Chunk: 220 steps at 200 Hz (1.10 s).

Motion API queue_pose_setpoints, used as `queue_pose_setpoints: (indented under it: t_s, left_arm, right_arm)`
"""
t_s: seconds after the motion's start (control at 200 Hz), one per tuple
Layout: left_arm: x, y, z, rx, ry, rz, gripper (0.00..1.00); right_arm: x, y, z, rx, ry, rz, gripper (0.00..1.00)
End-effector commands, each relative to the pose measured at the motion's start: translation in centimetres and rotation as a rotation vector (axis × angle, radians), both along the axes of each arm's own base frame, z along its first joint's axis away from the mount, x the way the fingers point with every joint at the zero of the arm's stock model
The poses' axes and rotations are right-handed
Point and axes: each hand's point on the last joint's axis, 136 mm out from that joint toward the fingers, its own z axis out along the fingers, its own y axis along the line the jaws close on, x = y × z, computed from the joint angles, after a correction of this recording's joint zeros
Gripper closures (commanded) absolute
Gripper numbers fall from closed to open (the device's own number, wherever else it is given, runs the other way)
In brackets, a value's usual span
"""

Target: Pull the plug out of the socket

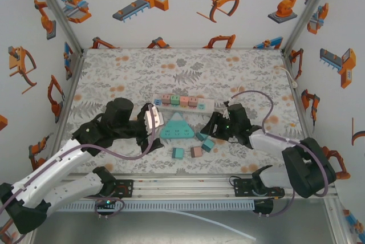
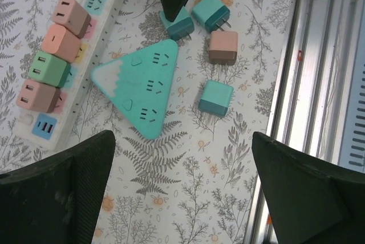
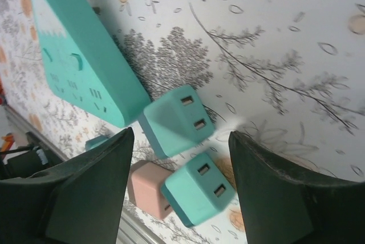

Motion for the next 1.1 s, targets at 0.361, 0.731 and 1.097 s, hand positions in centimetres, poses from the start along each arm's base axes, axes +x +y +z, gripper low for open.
queue_pose_setpoints:
  t_s: [0.361, 0.731, 1.097]
  left_arm:
    - [10.2, 3.0, 7.6, -0.393, -0.225, 0.557, 0.03]
    - [19.3, 12.5, 5.6, -0.493, -0.106, 1.151, 0.03]
    - [25.4, 16.2, -3.4, -0.339, 0.432, 1.44, 0.0]
  right_arm:
    - [3.8, -1.6, 18.9, -0.309, -0.708, 0.168, 0.34]
    - [4.2, 5.1, 21.3, -0.513, -1.263, 0.83, 0.32]
    - [7.5, 9.2, 16.2, -0.407, -1.093, 1.103, 0.36]
